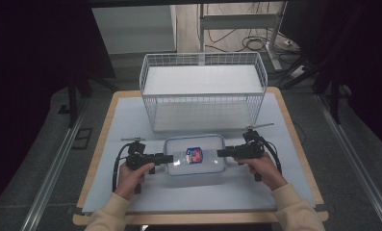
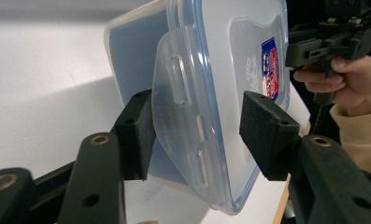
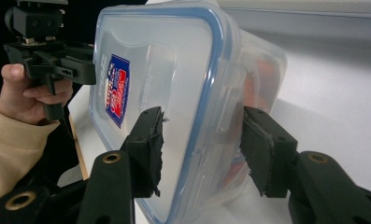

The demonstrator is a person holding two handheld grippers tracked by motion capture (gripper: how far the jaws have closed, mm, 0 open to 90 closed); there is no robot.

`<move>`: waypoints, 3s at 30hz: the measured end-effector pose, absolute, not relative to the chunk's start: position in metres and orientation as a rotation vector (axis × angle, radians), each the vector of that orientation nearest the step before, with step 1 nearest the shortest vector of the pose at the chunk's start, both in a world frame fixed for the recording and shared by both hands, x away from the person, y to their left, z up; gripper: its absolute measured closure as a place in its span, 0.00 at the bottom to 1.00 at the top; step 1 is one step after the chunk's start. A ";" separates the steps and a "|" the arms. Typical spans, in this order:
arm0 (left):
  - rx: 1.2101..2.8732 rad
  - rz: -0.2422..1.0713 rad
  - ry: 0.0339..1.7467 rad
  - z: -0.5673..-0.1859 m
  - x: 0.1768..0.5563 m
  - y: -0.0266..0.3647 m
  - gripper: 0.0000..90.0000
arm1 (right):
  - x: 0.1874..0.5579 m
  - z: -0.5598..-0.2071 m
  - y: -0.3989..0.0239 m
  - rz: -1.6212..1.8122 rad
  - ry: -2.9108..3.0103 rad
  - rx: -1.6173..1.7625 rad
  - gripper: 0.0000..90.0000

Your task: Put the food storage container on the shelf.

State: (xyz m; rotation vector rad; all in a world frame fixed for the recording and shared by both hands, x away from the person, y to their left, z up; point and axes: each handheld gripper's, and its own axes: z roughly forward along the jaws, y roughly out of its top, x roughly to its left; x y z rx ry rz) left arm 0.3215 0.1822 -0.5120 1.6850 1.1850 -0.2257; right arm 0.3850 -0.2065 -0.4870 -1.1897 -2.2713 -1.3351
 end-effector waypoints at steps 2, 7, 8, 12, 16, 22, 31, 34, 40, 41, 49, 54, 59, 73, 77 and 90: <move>1.676 -0.214 1.183 -0.513 0.319 0.182 0.52 | 0.382 -0.486 -0.206 -1.344 -2.286 -1.185 0.56; 1.660 -0.187 1.182 -0.513 0.312 0.180 0.53 | 0.378 -0.488 -0.208 -1.378 -2.259 -1.198 0.58; 1.654 -0.187 1.187 -0.513 0.311 0.180 0.53 | 0.377 -0.488 -0.208 -1.380 -2.253 -1.201 0.58; 1.657 -0.174 1.191 -0.511 0.308 0.179 0.54 | 0.375 -0.487 -0.208 -1.381 -2.243 -1.218 0.59; 1.654 -0.171 1.205 -0.508 0.305 0.177 0.54 | 0.373 -0.486 -0.209 -1.379 -2.236 -1.225 0.59; 1.660 -0.161 1.208 -0.506 0.303 0.173 0.54 | 0.372 -0.484 -0.211 -1.378 -2.224 -1.241 0.59; 1.665 -0.128 1.171 -0.492 0.300 0.171 0.55 | 0.367 -0.470 -0.215 -1.420 -2.253 -1.218 0.59; 1.661 -0.118 1.161 -0.488 0.299 0.170 0.55 | 0.365 -0.464 -0.215 -1.443 -2.264 -1.207 0.59; 1.665 -0.112 1.136 -0.482 0.299 0.169 0.55 | 0.361 -0.456 -0.218 -1.464 -2.276 -1.200 0.59; 1.668 -0.113 1.132 -0.481 0.300 0.169 0.55 | 0.361 -0.455 -0.218 -1.468 -2.280 -1.196 0.60; 1.673 -0.101 1.109 -0.472 0.302 0.166 0.55 | 0.358 -0.446 -0.222 -1.496 -2.294 -1.195 0.60; 1.678 -0.082 1.087 -0.465 0.304 0.168 0.55 | 0.356 -0.441 -0.222 -1.523 -2.300 -1.192 0.59; 1.676 -0.074 1.072 -0.458 0.308 0.169 0.55 | 0.357 -0.435 -0.221 -1.550 -2.311 -1.184 0.59; 1.664 -0.051 1.039 -0.427 0.321 0.172 0.55 | 0.361 -0.409 -0.219 -1.624 -2.318 -1.187 0.59; 1.658 -0.037 1.024 -0.414 0.324 0.171 0.55 | 0.362 -0.396 -0.220 -1.646 -2.336 -1.174 0.59; 1.664 0.022 0.974 -0.375 0.333 0.165 0.55 | 0.367 -0.360 -0.225 -1.728 -2.359 -1.153 0.59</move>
